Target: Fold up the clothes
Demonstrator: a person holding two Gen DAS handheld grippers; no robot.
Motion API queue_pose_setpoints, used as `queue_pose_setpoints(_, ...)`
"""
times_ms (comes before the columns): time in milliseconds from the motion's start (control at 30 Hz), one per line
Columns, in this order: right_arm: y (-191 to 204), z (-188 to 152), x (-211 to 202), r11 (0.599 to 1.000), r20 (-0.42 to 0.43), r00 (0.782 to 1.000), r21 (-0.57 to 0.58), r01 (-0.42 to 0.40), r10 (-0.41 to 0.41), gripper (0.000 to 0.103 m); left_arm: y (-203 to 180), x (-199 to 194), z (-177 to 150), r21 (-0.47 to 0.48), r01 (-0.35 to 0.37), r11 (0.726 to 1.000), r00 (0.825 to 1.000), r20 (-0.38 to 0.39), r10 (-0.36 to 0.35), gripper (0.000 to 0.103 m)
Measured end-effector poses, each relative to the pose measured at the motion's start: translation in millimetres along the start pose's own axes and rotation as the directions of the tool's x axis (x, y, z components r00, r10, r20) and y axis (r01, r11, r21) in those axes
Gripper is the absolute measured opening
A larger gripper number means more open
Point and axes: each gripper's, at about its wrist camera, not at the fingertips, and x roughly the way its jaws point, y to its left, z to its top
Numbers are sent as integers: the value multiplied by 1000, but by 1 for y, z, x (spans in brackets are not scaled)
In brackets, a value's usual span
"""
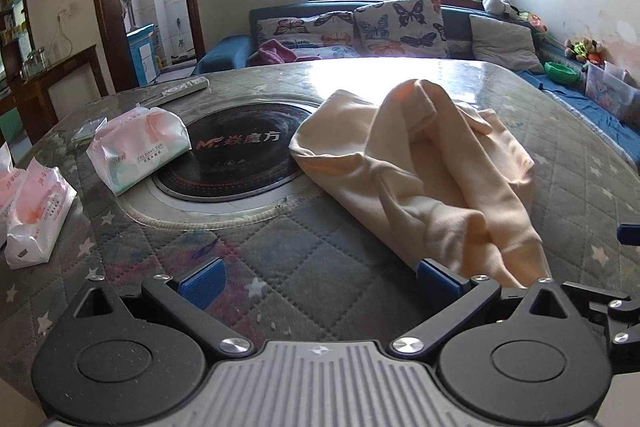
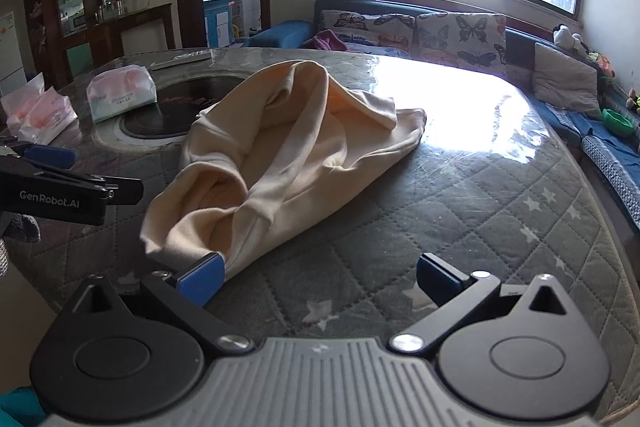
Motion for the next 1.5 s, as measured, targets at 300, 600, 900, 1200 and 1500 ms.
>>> queue_pose_setpoints(300, 10, -5, -9, 1000, 7, 1000, -27, -6, 6, 103, -7, -9, -7, 34, 6, 999, 1000, 0, -6, 103)
queue_pose_setpoints(600, 16, -8, -12, 999, 7, 1000, -41, -5, 6, 103, -13, -14, -15, 68, 15, 998, 1000, -8, -15, 103)
queue_pose_setpoints(900, 21, -13, -13, 999, -3, 1000, -48, -6, 5, 103, -16, -13, -20, 79, 18, 997, 999, -31, -15, 103)
queue_pose_setpoints(1200, 22, -14, -13, 999, -5, 1000, -46, -2, 2, 103, -19, -12, -21, 89, 18, 996, 999, -40, -15, 103)
queue_pose_setpoints(1500, 25, -13, -12, 999, -6, 1000, -54, -3, 3, 103, -20, -11, -21, 90, 23, 996, 999, -43, -19, 103)
